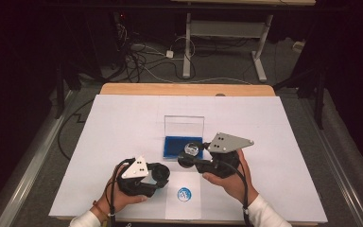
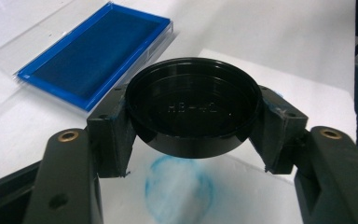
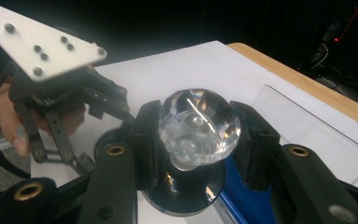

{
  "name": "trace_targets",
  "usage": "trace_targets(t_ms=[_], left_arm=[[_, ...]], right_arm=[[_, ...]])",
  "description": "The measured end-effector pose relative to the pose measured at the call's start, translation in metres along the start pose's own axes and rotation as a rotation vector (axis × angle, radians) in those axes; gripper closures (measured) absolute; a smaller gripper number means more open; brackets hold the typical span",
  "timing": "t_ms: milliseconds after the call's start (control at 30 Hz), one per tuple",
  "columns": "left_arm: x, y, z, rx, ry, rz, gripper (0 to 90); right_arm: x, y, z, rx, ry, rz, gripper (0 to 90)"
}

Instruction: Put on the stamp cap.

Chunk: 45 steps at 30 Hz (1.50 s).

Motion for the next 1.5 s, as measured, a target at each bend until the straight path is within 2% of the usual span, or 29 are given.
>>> trace_targets(t_ms=[233,567,1033,1300,1500], left_arm=[[-0.012,-0.006,0.011,0.016,-0.021,0.001,36.6],[-0.025,-0.011,0.016,0.030,-0.057,-0.001,36.6],[-0.025,-0.014,0.015,0.036,-0.064,0.008,36.5],[-0.025,-0.013,0.013,0.032,-0.069,0.010,36.6],[-0.023,-0.013,0.014,0.022,-0.055,0.023,36.5]], right_arm=[[-0.005,0.010,0.010,-0.032,-0.004,-0.001,57.1],[-0.004,0.021,0.020,-0.063,0.002,0.010,57.1],[0.007,0.031,0.033,-0.086,0.029,0.011,57.1],[0.010,0.029,0.032,-0.093,0.021,0.038,57.1],[0.012,0.029,0.031,-0.101,0.031,0.036,57.1]])
Point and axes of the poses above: each handheld gripper's, and its own axes: z roughly forward along the jaws, x roughly out of its underside, y roughly to its left, the point moved 10 cm from there along z, roughly forward along the jaws, and after that the axes turned 11 degrees about -z, right-handed, at the moved point
